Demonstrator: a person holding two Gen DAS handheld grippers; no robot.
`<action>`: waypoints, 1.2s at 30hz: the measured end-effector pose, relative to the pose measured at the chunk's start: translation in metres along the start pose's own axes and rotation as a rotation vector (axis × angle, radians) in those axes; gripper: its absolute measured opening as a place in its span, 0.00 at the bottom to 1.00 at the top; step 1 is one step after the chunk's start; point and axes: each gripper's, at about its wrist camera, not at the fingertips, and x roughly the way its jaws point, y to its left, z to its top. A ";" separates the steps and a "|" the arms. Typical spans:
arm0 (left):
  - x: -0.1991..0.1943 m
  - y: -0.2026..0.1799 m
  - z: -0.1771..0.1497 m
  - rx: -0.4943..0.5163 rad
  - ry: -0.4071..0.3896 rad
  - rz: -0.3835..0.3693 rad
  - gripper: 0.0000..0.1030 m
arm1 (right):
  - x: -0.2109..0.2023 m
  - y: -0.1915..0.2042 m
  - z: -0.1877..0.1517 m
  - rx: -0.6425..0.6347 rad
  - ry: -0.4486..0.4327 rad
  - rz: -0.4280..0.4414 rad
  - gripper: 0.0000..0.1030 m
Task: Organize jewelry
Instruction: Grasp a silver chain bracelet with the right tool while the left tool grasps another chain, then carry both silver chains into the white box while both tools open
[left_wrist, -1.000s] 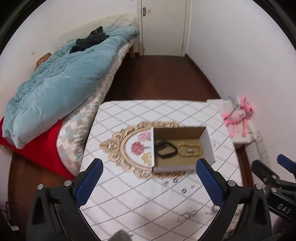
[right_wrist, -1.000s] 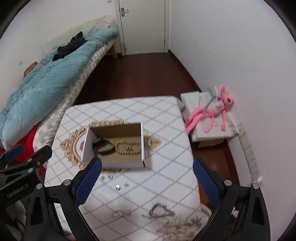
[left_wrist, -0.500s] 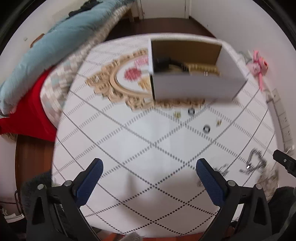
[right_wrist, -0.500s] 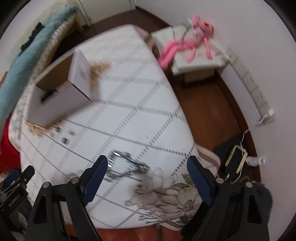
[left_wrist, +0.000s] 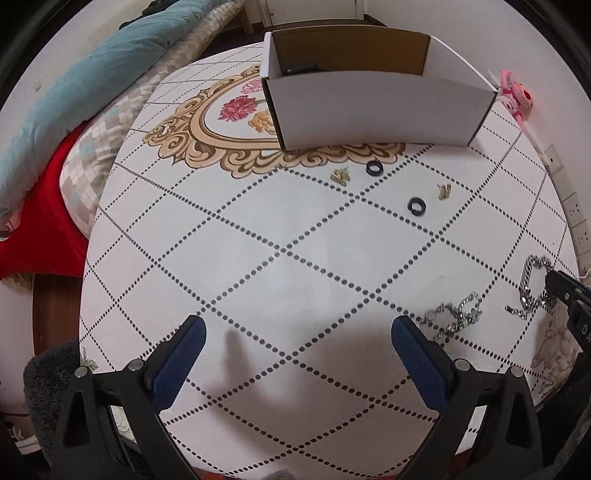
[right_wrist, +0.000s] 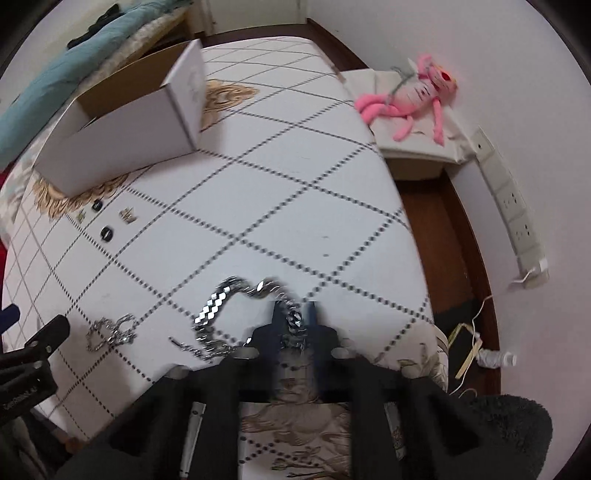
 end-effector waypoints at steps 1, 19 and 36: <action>0.000 0.000 -0.001 0.002 0.000 -0.006 0.99 | 0.000 0.002 -0.001 -0.006 -0.006 0.000 0.08; -0.004 -0.064 -0.008 0.208 -0.022 -0.168 0.77 | -0.030 -0.030 -0.001 0.151 -0.038 0.200 0.07; -0.032 -0.046 0.023 0.125 -0.070 -0.339 0.03 | -0.045 -0.033 0.001 0.174 -0.057 0.254 0.07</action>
